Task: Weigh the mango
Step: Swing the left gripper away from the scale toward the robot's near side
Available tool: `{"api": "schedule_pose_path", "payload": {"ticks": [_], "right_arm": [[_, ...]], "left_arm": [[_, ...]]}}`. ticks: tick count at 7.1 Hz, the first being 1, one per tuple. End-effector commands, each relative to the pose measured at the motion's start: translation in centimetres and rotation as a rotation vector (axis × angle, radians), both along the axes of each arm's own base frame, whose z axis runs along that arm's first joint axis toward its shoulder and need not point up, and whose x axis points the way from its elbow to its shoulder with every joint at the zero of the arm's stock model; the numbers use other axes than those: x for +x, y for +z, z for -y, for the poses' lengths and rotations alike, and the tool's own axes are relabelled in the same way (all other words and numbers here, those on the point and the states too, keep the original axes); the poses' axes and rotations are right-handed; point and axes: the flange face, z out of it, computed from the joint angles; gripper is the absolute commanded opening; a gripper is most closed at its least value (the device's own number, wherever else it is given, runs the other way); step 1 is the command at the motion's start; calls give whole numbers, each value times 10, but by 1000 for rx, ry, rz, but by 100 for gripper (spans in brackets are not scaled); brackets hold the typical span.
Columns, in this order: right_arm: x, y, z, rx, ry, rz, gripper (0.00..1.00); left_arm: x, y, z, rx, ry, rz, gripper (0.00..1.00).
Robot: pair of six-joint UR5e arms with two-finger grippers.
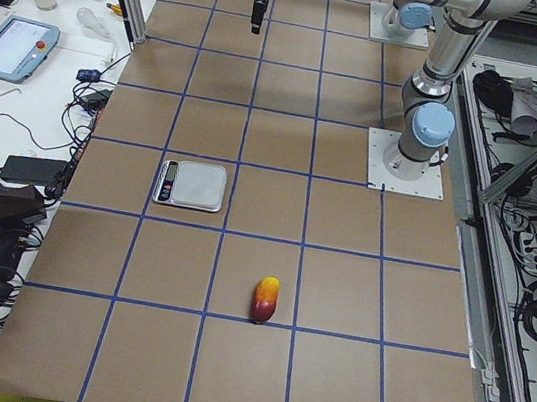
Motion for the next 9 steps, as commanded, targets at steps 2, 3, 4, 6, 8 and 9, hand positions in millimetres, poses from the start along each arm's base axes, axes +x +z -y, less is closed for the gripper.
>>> {"api": "schedule_pose_path", "payload": {"ticks": [2,3,4,6,8,9], "right_arm": [[0,0,0,0,0,0,100],[0,0,0,0,0,0,100],[0,1,-1,-1,0,0,100],[0,1,-1,-1,0,0,100],[0,0,0,0,0,0,100],[-1,1,0,-1,-2,0,100]], "left_arm": [[1,-2,-2,4,-11,1,100],[2,0,-3,1,-10,0,100],[9,3,-5,-4,-56,9,100],[92,13,-14,45,-212,25,100],[175,16,-22,66,-384,52,100],[229,13,-31,75,-483,56,100]]}}
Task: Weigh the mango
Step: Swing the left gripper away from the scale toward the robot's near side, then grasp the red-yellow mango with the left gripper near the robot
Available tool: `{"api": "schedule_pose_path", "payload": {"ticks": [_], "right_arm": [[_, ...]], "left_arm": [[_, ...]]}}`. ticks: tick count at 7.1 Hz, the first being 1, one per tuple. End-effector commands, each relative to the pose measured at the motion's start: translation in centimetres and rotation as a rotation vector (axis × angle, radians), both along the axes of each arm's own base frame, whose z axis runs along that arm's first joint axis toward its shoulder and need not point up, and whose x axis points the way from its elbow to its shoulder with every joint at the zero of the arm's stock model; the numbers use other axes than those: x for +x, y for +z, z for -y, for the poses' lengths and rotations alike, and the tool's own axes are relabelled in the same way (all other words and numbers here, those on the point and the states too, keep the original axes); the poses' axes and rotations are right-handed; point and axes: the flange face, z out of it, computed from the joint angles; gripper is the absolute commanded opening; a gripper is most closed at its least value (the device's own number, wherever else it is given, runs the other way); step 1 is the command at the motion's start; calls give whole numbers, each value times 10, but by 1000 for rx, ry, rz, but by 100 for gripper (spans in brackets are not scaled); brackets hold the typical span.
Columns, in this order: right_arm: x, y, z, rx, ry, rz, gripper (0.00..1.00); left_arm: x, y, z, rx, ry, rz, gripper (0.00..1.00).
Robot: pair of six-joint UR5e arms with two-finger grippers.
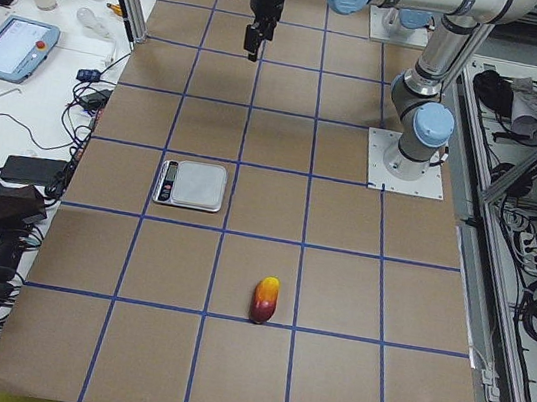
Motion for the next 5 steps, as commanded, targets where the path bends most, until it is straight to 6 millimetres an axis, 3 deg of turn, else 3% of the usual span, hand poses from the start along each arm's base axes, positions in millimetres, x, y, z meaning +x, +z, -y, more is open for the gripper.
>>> {"api": "schedule_pose_path", "payload": {"ticks": [1,2,5], "right_arm": [[0,0,0,1,0,0,100],[-1,1,0,-1,-1,0,100],[0,1,0,-1,0,0,100]], "left_arm": [[135,-17,-24,43,-191,-12,100],[205,-39,-42,65,-291,-33,100],[359,-138,-62,64,-544,-37,100]]}}
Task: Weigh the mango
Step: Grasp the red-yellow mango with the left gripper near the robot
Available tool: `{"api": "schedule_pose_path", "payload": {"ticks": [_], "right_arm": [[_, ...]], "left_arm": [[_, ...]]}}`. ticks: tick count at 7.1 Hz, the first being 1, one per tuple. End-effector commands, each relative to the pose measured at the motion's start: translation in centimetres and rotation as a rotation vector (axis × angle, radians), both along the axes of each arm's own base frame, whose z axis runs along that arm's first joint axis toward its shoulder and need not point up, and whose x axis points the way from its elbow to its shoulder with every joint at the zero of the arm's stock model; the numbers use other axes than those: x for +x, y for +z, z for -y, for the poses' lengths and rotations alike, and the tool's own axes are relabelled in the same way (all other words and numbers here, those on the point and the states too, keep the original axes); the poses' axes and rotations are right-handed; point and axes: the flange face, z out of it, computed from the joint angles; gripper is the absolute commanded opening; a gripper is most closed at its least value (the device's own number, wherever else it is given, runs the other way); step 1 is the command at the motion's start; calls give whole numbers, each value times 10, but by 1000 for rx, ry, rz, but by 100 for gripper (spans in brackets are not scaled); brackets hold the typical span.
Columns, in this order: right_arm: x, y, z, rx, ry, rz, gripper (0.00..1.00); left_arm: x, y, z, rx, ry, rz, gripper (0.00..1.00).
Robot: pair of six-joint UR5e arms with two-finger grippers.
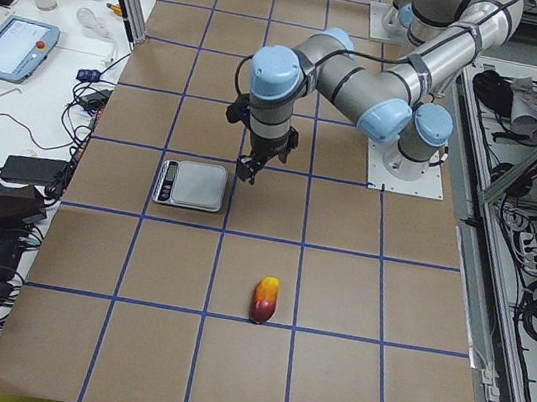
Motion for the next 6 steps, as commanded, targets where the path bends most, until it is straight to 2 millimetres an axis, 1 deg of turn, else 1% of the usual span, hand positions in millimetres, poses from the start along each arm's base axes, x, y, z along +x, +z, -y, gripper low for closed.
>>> {"api": "schedule_pose_path", "payload": {"ticks": [1,2,3,4,5,6], "right_arm": [[-1,-1,1,1,-1,0,100],[0,-1,0,1,0,0,100],[0,-1,0,1,0,0,100],[0,-1,0,1,0,0,100],[0,-1,0,1,0,0,100],[-1,0,0,0,-1,0,100]], "left_arm": [[97,-74,-13,-19,-225,20,100],[121,-103,-15,18,-404,38,100],[137,-119,-7,9,-558,75,100],[148,-137,-12,5,-672,76,100],[160,-158,-24,7,-703,37,100],[169,-177,-37,12,-683,3,100]]}}
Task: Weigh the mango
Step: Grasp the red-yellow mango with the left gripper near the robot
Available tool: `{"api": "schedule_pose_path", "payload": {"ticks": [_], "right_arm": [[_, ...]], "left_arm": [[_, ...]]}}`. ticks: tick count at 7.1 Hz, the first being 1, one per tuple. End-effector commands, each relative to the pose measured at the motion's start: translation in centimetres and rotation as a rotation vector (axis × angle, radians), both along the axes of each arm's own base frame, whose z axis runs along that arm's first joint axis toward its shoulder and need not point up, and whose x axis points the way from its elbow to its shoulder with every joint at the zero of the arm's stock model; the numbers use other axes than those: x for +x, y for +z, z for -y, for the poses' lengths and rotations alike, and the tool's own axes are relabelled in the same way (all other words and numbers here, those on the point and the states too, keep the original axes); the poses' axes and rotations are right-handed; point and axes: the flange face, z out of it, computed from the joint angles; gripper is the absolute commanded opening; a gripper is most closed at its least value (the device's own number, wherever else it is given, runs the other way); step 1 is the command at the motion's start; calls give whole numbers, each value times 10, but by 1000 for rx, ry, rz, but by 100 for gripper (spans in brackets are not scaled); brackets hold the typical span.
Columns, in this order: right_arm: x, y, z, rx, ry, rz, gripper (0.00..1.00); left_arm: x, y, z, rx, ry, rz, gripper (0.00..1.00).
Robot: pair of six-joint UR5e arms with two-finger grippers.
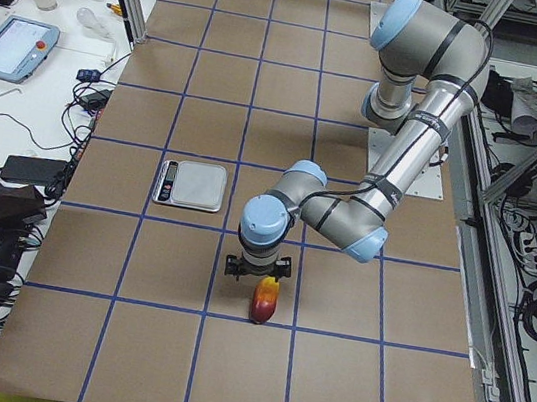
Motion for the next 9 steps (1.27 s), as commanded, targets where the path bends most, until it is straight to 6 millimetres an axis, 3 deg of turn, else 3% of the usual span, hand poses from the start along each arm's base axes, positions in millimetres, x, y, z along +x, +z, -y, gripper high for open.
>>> {"api": "schedule_pose_path", "payload": {"ticks": [1,6,9], "right_arm": [[0,1,-1,-1,0,0,100],[0,0,0,0,0,0,100],[0,1,-1,-1,0,0,100]], "left_arm": [[16,-35,-20,24,-29,-49,100],[27,-81,-15,-3,-68,-63,100],[23,-120,-30,-5,-90,-50,100]]}}
